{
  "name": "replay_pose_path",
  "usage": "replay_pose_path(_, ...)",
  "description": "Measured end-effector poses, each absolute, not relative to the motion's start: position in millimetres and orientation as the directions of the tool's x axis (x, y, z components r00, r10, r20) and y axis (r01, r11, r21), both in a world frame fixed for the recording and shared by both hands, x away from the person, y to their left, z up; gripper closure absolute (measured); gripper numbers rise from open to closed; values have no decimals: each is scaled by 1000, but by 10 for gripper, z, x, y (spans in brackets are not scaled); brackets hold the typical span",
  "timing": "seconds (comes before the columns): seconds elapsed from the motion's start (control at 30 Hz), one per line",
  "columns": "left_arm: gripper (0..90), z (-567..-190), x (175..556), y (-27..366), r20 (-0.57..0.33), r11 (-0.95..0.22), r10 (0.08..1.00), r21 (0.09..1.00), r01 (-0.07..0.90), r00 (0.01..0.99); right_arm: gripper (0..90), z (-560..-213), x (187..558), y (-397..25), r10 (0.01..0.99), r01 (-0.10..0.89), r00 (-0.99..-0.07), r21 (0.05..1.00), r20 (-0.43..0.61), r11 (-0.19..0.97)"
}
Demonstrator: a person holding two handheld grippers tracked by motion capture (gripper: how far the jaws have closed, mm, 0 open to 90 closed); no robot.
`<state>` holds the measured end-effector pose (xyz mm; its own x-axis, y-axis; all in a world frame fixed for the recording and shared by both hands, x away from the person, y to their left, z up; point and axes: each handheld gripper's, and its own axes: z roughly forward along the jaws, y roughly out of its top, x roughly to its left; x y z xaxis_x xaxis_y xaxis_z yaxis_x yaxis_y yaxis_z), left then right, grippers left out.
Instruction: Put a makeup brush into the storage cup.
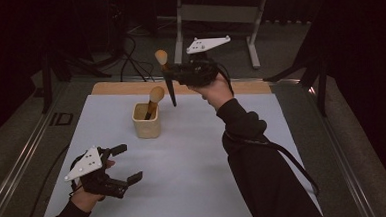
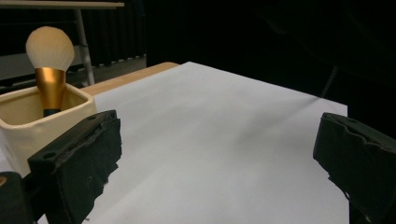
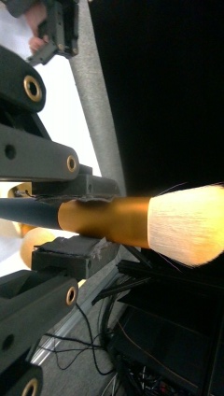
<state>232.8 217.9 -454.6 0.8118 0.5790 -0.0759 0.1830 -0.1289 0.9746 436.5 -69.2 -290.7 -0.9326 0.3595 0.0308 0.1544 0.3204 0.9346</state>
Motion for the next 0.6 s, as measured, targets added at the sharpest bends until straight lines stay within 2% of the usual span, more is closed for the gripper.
replay_pose_path(0.6,15,-4553,2317,2185,-77,-132,576,974,186,814,714,-3082,4447,-454,354,159,-933,957,65,244)
